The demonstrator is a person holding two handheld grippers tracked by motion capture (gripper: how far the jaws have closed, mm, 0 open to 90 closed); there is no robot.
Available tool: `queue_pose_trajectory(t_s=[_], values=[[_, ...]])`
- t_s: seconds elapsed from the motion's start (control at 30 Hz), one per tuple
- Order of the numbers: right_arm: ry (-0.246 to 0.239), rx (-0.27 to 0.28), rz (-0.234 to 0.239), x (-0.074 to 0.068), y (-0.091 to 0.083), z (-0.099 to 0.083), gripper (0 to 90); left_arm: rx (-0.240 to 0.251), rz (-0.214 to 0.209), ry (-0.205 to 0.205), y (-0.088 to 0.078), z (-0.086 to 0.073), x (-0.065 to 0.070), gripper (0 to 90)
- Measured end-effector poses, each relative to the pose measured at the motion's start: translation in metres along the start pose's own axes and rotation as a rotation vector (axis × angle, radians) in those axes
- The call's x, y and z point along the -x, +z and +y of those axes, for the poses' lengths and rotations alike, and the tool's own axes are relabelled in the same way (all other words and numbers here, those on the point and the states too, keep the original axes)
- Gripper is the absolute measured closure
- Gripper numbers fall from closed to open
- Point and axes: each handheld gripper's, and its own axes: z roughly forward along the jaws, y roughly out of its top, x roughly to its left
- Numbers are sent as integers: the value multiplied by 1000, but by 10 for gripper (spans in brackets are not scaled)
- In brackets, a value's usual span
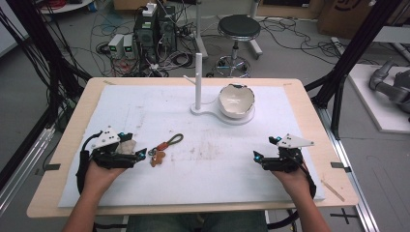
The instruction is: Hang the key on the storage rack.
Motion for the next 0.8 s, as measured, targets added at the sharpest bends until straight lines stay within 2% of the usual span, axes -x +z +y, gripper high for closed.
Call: queue_pose_trajectory(t_s=[0.23,0.5,0.8], values=[[-4,-4,-1,-1,-1,-1,173,0,-4,-4,3,1,1,189],[4,-9,-9,0,-6,-5,173,-16,-28,9,12,5,4,189],[16,-17,-34,2,-22,-16,173,-40,-70,35,39,14,11,189]])
